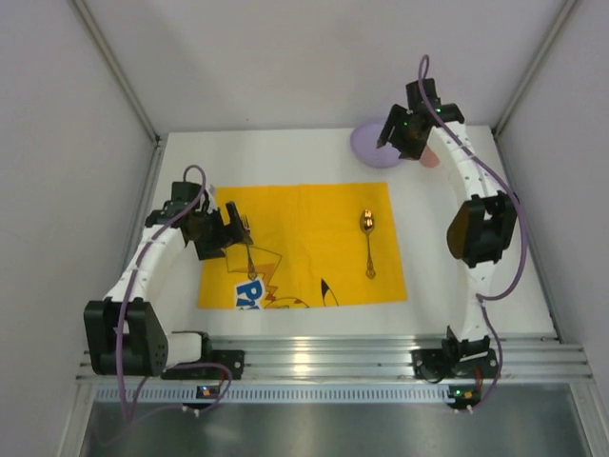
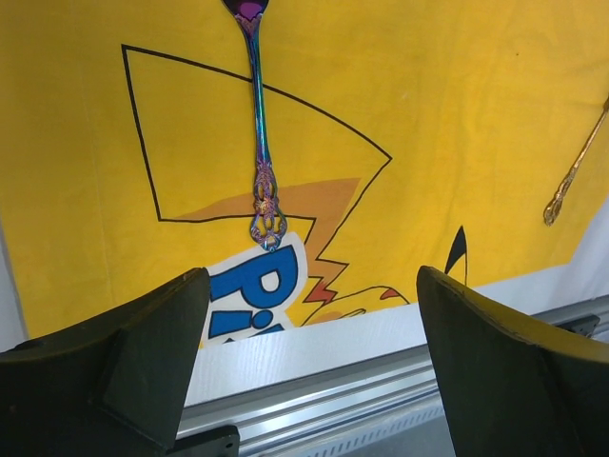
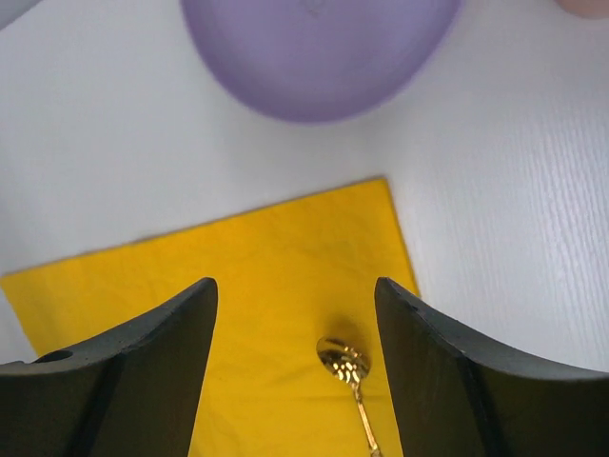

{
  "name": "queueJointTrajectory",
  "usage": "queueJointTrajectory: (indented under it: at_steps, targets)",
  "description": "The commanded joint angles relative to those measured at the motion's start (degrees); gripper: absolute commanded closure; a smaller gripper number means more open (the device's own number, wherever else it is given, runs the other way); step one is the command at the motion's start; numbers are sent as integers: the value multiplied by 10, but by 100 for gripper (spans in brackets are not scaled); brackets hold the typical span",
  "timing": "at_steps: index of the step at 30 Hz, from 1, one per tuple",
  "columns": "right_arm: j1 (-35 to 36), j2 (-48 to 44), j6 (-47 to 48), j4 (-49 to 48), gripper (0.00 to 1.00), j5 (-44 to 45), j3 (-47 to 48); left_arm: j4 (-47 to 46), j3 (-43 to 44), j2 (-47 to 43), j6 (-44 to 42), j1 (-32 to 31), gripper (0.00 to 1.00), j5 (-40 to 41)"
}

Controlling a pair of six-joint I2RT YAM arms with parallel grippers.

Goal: Set the dinner table for one person

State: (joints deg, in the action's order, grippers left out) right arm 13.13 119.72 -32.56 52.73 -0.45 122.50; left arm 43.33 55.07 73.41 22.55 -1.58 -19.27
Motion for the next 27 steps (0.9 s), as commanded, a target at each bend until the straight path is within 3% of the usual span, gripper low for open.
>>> queueJointTrajectory:
  at_steps: [1, 7, 17, 27]
  targets:
    - [-42, 72, -49, -2, 33, -53, 41, -45, -6, 17, 0, -2, 5, -16]
    - [-62, 154, -61, -7, 32, -53, 111, -69, -4, 39, -4, -2, 5, -14]
    - [-73, 229, -112, -104, 33, -42, 130, -84, 13, 95, -15, -2, 5, -5]
    - [-73, 265, -149, -122, 38, 64, 144, -89, 46, 152, -18, -1, 5, -3]
